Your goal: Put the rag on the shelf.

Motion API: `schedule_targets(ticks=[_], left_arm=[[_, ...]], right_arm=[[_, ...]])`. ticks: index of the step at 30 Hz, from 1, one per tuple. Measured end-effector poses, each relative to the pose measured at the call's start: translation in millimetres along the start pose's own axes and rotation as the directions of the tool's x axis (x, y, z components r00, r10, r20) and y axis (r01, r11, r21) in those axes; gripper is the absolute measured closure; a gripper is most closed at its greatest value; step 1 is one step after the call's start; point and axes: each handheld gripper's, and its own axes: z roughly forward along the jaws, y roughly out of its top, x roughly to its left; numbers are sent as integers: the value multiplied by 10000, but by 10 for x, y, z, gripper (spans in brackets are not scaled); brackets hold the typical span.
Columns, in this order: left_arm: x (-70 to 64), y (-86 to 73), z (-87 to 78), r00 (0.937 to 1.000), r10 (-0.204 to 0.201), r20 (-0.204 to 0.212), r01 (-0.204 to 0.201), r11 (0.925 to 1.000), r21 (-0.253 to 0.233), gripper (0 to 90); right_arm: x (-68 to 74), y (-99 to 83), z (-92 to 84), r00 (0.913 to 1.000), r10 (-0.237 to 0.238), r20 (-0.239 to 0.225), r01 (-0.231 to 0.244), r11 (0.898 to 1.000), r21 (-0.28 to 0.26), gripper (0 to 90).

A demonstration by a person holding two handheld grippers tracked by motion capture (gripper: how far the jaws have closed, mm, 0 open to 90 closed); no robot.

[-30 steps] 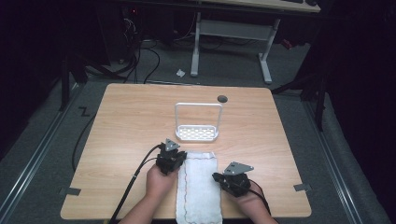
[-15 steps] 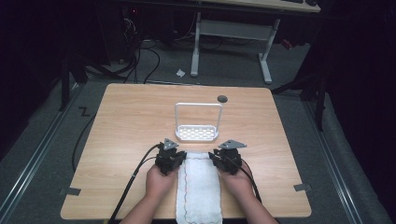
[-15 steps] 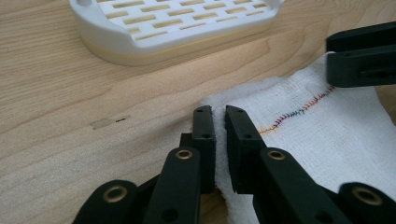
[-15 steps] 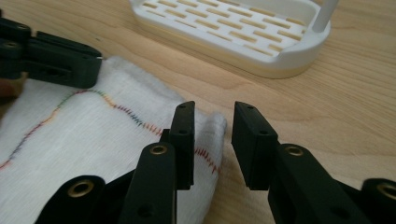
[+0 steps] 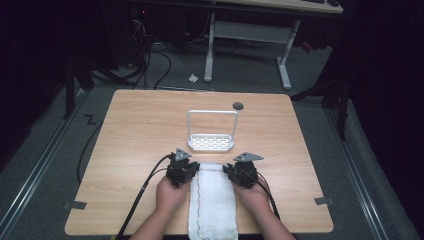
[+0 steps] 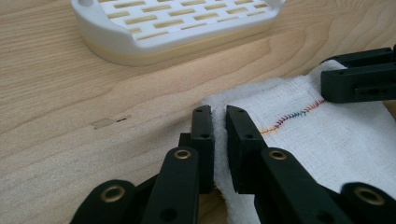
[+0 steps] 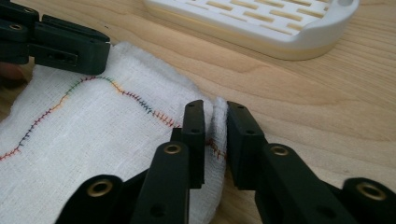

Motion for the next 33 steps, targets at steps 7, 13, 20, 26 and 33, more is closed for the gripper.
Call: schedule_targets(ticks=[7,13,20,26,33], left_arm=[[-3,0,-2,10000,18,-25,-18,10000,4,818],[15,-1,-3,9999,-112,107,112,9999,9,826],[9,-3,-8,9999,-2,143,2,10000,17,835],[-30,-17,-95,9999,23,107,-15,9972,-743,836],[-138,-33,-265,9995,-245,-204,198,9782,-2070,836]], right_arm=[[34,-2,0,9993,-371,40,371,9993,-8,854],[43,-5,-2,9989,-453,120,454,9989,-86,859],[45,5,-35,9986,-495,180,500,9983,-314,859],[59,24,-104,9979,-605,215,618,9957,-693,858],[137,52,-230,9964,-758,380,807,9852,-1510,858]])
